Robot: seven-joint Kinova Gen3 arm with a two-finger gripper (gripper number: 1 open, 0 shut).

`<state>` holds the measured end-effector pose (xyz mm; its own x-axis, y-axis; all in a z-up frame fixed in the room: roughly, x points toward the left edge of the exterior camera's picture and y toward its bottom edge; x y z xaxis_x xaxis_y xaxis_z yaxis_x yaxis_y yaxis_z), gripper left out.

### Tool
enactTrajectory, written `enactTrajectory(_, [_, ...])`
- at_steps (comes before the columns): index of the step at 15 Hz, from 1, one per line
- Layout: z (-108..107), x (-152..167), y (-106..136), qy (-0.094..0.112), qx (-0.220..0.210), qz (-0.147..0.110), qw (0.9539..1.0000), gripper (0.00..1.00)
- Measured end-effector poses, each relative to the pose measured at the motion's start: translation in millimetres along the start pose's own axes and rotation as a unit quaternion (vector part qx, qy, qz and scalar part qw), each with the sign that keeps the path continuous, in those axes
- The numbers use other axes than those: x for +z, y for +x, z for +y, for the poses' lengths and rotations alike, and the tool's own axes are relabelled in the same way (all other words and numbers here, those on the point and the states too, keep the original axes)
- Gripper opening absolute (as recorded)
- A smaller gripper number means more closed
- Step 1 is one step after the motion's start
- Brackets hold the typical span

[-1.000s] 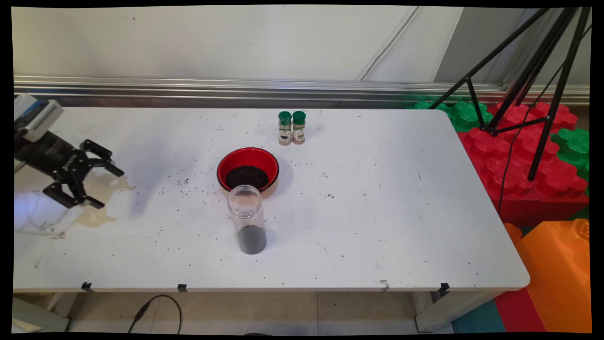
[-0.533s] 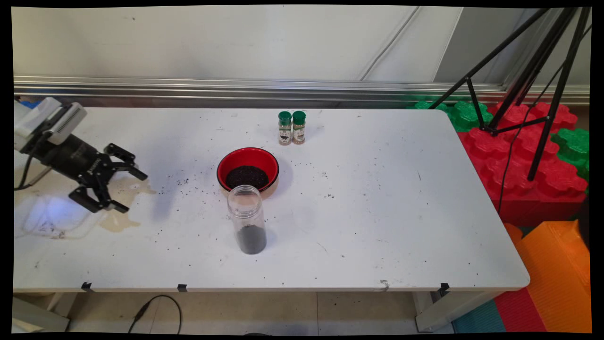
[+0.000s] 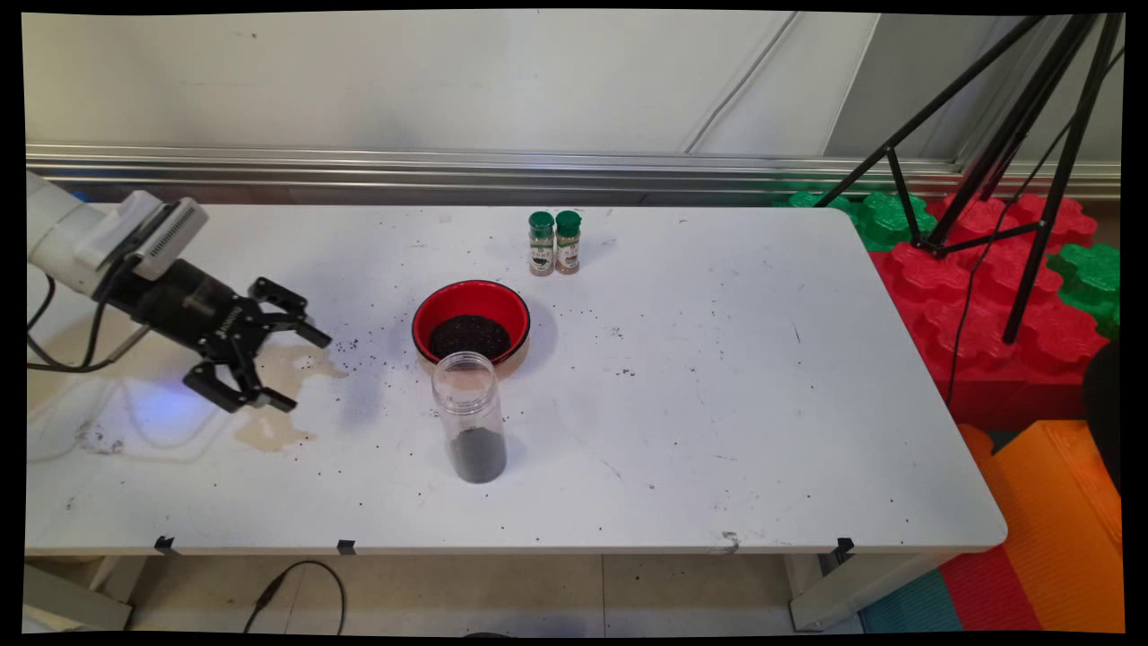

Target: Pick up the black seasoning powder from the table

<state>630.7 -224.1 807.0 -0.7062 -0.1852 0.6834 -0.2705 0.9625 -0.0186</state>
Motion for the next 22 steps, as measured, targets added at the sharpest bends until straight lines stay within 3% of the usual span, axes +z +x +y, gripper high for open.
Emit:
enactTrajectory(10, [1,50,40,-0.011,0.032,0.072,0.9968,1.00])
enactTrajectory(16, [3,82,61,-0.022,0.037,0.120,0.9918,1.00])
enactTrajectory(22, [6,107,69,-0.030,0.043,0.148,0.9877,1.00])
